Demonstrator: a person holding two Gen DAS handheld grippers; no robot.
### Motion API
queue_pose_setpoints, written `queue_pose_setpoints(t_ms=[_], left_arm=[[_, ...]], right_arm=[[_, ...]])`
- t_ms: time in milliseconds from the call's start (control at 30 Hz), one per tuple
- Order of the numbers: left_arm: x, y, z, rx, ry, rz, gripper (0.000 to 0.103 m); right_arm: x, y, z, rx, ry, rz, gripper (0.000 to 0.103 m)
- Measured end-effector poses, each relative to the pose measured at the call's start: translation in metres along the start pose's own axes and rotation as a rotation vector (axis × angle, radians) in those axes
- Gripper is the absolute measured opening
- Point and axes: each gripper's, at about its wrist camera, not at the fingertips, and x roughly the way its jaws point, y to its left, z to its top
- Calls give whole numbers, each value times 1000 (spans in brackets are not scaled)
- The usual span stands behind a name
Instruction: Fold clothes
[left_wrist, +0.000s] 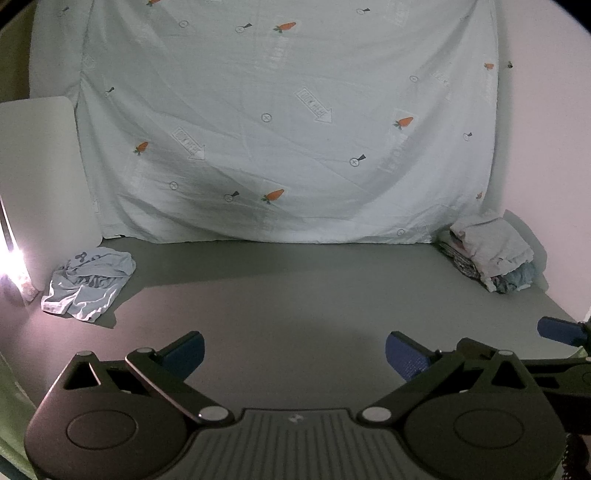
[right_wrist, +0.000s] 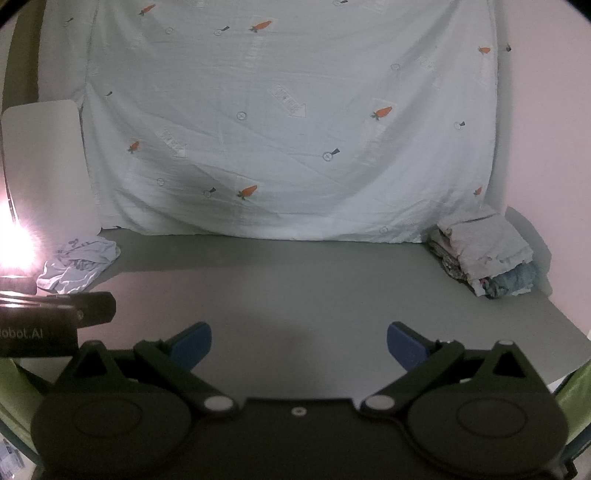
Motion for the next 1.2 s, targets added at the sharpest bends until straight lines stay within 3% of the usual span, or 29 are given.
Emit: queue_pose_setpoints(t_ms=[533, 1200], left_arm=[[2, 6, 0, -14, -5, -10, 103], [1, 5, -10, -14, -13, -2, 103]], right_arm=[[-4, 16, -1, -6, -11, -15, 103], [0, 5, 4, 11, 0, 0, 103]])
